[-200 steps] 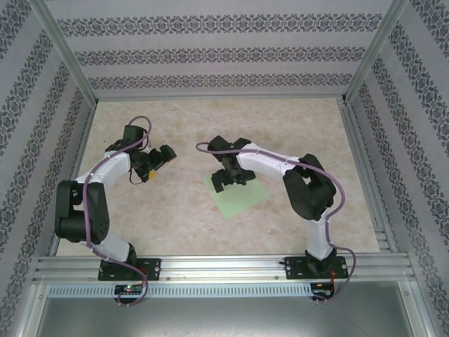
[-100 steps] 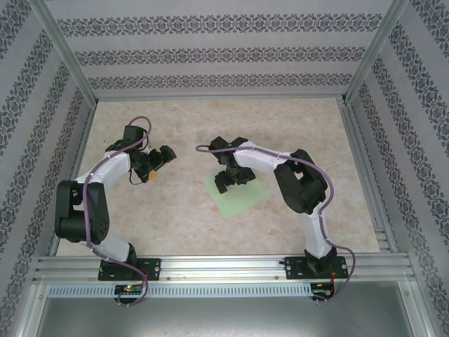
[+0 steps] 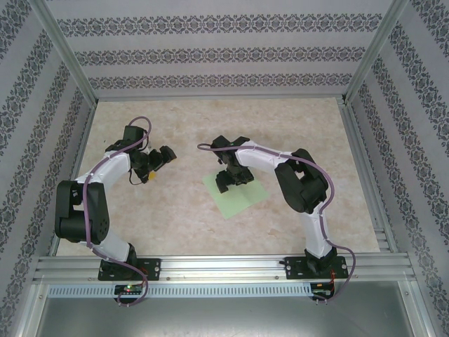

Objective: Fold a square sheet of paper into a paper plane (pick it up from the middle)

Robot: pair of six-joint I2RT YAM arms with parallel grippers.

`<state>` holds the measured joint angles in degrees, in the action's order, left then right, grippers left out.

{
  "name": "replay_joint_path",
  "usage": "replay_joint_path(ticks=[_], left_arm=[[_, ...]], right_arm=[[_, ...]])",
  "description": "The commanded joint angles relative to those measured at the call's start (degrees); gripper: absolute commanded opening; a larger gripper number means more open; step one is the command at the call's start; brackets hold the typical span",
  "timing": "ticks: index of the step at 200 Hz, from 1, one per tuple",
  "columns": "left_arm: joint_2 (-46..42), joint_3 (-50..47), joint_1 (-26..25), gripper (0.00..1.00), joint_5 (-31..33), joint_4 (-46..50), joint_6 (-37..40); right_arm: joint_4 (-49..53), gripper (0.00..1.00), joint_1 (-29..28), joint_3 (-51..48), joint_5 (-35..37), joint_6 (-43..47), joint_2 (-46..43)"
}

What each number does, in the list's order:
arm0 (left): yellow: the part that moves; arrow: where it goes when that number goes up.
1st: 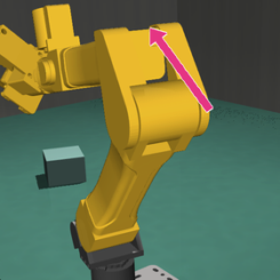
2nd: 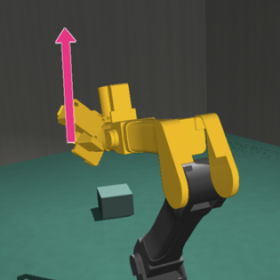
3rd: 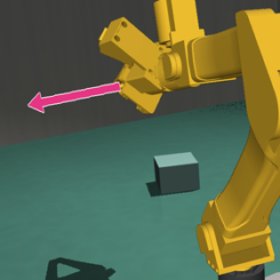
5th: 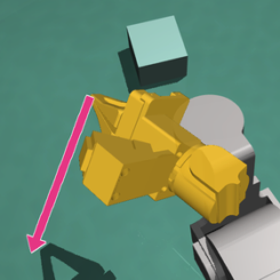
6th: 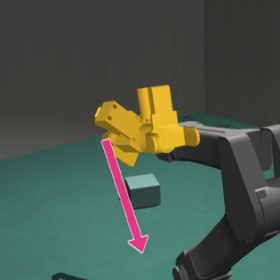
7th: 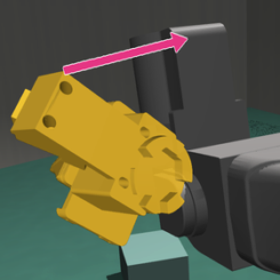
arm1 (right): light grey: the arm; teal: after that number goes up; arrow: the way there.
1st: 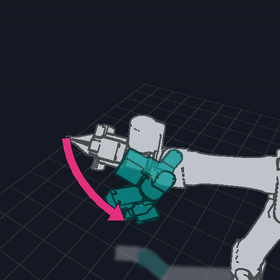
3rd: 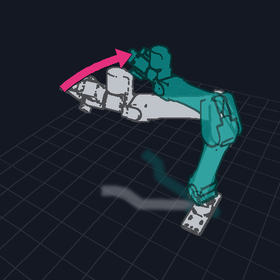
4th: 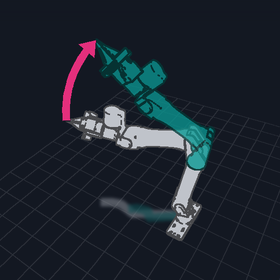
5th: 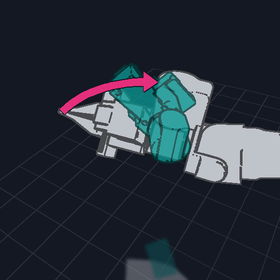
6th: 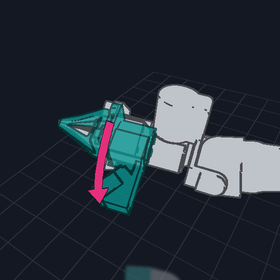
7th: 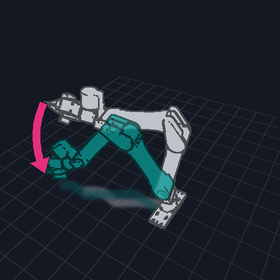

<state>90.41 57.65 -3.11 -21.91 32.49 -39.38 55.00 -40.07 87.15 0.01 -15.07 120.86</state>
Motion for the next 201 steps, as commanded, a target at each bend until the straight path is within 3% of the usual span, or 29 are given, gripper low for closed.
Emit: replay_joint_path(ticks=[1, 32, 61, 87, 121, 142, 170, 201], left_arm=[[-2.11, 0.19, 0.02, 1.0, 0.48, 1.34, 1.39], [-2.17, 0.23, -0.01, 1.0, 0.77, 1.43, 1.33], [-2.29, 0.21, -0.05, 1.0, 0.73, 1.43, 1.35], [-2.67, 0.07, -0.23, 1.0, 0.81, 1.28, 1.1], [-3.02, -0.69, -1.07, 1.0, -0.24, -0.1, 0.39], [-3.14, -1.25, -1.76, 0.98, -1.14, -1.58, -0.14], [-3.31, -1.96, -2.85, 0.97, -1.73, -3.53, -1.15], [-2.45, -2.28, -4.36, 0.96, -2.38, -5.38, -2.26]], right_arm=[[-0.73, 0.77, 0.6, -3.77, 1.55, -0.13, 5.44], [-0.65, 0.73, 0.58, -3.49, 3.15, -0.57, 4.5], [-1.61, 0.59, 0.57, -2.72, 0.98, -1.48, 1.99], [-5.03, 0.39, 0.56, -2.06, -5.66, -4.09, -2.18], [-16.27, 0.24, 0.79, -4.29, -19.85, -10.41, -9.39], [-26.95, 0.22, 1.69, -7.51, -28.49, -16.17, -12.82], [-35.26, 0.22, 4.23, -10.96, -33.3, -21.88, -12.88], [-32.81, 0.25, 5.77, -10.53, -28.66, -21.29, -9.75]])
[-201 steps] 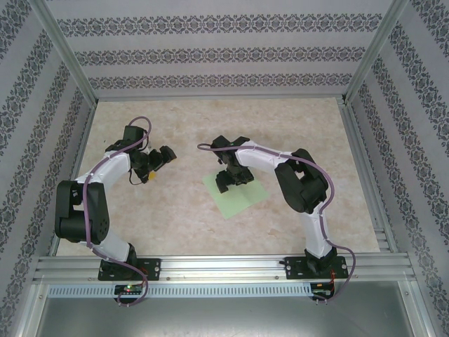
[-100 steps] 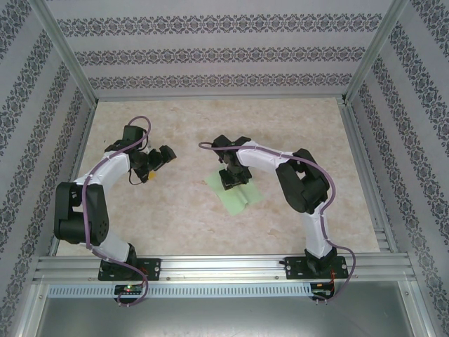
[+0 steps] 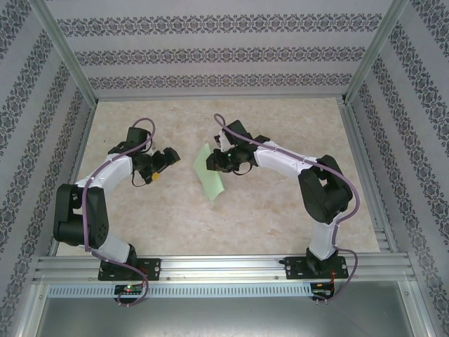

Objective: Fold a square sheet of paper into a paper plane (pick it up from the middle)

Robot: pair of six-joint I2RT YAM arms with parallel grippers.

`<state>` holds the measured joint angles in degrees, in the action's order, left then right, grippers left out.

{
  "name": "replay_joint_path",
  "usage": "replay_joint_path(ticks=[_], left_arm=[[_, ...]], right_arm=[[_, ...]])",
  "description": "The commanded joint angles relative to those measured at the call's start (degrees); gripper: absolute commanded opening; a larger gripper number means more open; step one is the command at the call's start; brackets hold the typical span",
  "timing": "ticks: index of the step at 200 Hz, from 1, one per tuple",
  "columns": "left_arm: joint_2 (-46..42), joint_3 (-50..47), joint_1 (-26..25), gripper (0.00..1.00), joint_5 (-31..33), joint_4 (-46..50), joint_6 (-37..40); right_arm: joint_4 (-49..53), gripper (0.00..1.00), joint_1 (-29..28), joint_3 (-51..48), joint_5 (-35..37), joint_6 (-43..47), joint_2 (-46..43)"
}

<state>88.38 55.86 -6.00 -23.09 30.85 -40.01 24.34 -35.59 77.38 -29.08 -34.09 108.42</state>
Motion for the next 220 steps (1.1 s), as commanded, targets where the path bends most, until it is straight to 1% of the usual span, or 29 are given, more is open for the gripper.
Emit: replay_joint_path(ticks=[1, 21, 50, 71, 86, 99, 133, 167, 200, 220], left_arm=[[-0.41, -0.53, -1.52, 0.96, -1.23, -3.76, -1.6], [0.51, -0.35, -2.5, 0.96, -1.17, -4.04, -1.94], [1.35, 0.21, -3.28, 0.96, -1.16, -4.13, -2.01], [1.5, 0.51, -3.75, 0.96, -1.19, -4.21, -2.05], [1.62, 0.46, -4.14, 0.96, -1.2, -4.29, -1.92], [1.67, 0.36, -4.49, 0.96, -1.44, -4.39, -1.91], [1.75, -0.89, -5.89, 0.95, -3.21, -6.73, -2.08], [2.24, -1.97, -7.89, 0.89, -5.03, -9.88, -2.79], [2.74, -2.04, -10.18, 0.86, -5.09, -12.54, -2.53], [3.27, -2.8, -11.43, 0.83, -4.97, -16.11, -2.55]], right_arm=[[-1.9, 0.25, 1.35, -0.67, 0.74, -2.16, 2.81], [2.22, 0.32, 1.29, 0.82, 7.55, 0.11, 4.53], [5.55, 0.48, 1.32, 1.58, 17.39, 2.57, 5.39], [6.51, 0.57, 1.32, 1.57, 21.82, 3.57, 5.05], [6.43, 0.6, 1.27, 1.2, 23.4, 4.02, 4.49], [6.17, 0.61, 1.26, 0.93, 23.99, 4.15, 4.34], [6.09, 0.57, 1.32, 0.69, 25.18, 2.68, 4.89], [5.12, 0.53, 1.42, -0.81, 26.33, 0.54, 4.43], [6.87, 0.52, 1.42, -0.68, 26.88, 0.95, 5.46], [7.72, 0.52, 1.4, -0.47, 26.19, 1.9, 6.51]])
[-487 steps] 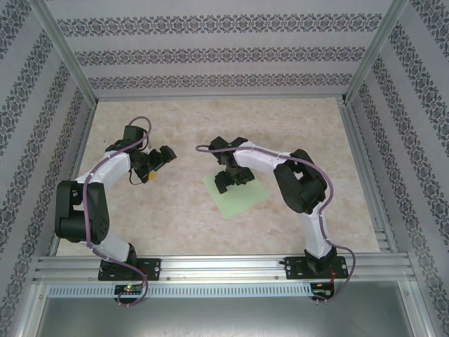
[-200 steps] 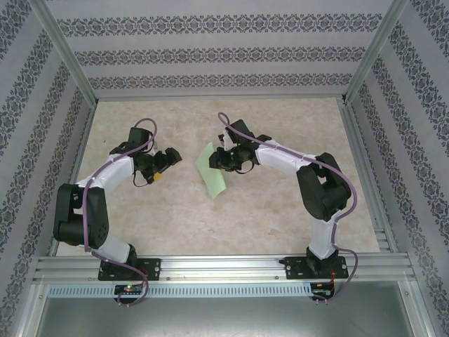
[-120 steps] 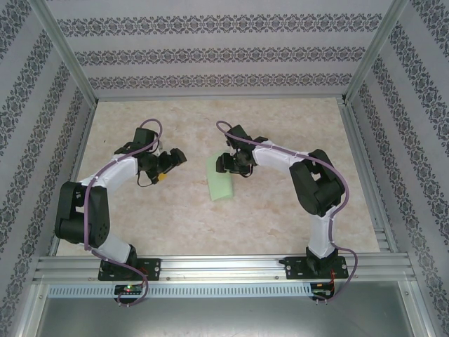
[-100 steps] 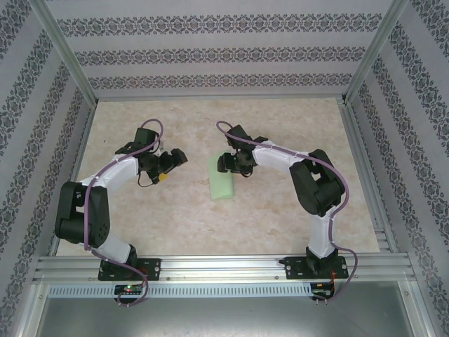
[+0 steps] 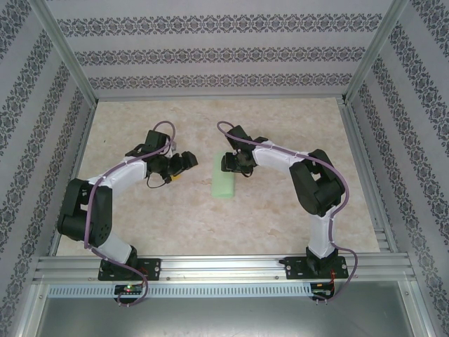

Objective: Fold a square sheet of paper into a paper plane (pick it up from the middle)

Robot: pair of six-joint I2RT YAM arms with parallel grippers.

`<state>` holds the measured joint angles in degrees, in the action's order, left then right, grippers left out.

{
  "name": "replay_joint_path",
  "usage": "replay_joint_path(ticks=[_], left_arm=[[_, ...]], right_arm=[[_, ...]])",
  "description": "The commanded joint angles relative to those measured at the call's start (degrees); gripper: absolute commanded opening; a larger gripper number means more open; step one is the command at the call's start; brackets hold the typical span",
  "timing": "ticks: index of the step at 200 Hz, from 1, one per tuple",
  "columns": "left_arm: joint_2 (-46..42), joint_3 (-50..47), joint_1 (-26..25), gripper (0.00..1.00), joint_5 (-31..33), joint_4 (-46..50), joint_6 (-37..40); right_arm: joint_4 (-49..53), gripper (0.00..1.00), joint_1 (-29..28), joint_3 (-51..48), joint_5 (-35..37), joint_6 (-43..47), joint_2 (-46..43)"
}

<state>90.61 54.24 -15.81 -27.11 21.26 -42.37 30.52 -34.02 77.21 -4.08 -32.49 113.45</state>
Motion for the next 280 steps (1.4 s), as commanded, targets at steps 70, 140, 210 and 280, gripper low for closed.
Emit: replay_joint_path(ticks=[70, 140, 210, 280], left_arm=[[3.64, -2.47, -3.39, 0.76, 0.55, -14.08, -0.94], [5.28, -2.88, -3.49, 0.74, 2.1, -16.25, -1.19], [5.37, -3.25, -4.13, 0.69, 1.24, -17.13, -1.74], [6.84, -2.47, -4.62, 0.64, 0.73, -17.45, -2.31]], right_arm=[[3.15, 0.51, 0.18, -2.28, 0.96, -0.4, 3.26], [-0.61, 0.55, 1.34, -3.55, -0.59, -7.71, 3.39], [5.47, 0.55, 0.78, -1.41, 2.29, -8.88, 7.51], [8.36, 0.55, -0.77, 0.87, 3.41, -7.59, 11.01]])
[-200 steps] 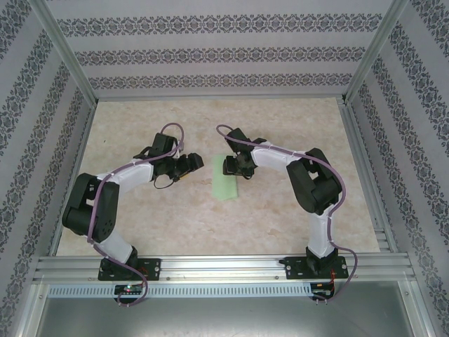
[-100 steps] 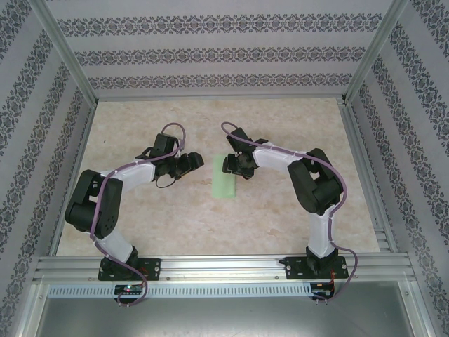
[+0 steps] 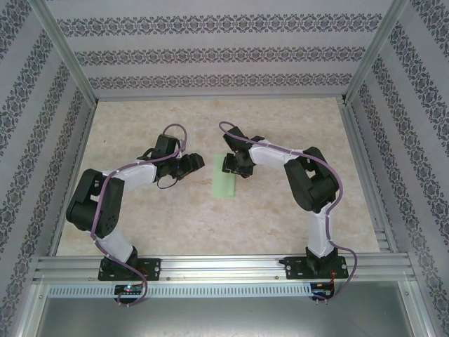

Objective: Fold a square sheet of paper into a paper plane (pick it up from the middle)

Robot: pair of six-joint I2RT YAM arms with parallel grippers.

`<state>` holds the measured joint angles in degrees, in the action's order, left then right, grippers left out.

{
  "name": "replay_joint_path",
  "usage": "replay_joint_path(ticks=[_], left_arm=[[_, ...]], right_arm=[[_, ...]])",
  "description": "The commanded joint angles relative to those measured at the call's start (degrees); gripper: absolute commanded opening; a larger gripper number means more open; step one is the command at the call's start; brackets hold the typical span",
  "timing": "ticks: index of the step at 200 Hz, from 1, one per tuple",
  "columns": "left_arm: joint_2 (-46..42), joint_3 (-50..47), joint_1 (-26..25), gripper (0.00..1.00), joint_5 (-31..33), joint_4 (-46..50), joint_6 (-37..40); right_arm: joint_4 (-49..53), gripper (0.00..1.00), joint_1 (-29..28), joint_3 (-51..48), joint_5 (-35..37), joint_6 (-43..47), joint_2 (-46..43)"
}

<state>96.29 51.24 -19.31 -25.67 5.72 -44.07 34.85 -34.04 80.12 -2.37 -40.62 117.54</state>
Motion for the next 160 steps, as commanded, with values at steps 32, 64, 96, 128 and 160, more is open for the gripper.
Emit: replay_joint_path(ticks=[32, 64, 96, 128, 160], left_arm=[[1.36, 0.9, -1.44, 0.6, -0.97, -2.1, -0.85], [1.92, 1.06, -1.53, 0.59, -1.7, -2.46, -1.15], [2.4, 1.27, -1.85, 0.56, -2.12, -2.78, -1.19], [3.23, 1.81, -2.28, 0.52, -2.86, -2.73, -0.84], [4.21, 2.94, -2.9, 0.49, -3.35, -2.07, -0.12]], right_arm=[[4.44, 0.56, -0.76, -1.99, 2.03, 0.5, 7.59], [4.26, 0.57, -0.71, -1.5, 1.09, 1.91, 8.19], [4.43, 0.57, -0.76, -1.54, 0.59, 2.55, 8.96], [4.17, 0.57, -0.74, -1.72, 0.22, 2.83, 9.43], [4.17, 0.57, -0.67, -1.72, 0.26, 2.83, 9.86]])
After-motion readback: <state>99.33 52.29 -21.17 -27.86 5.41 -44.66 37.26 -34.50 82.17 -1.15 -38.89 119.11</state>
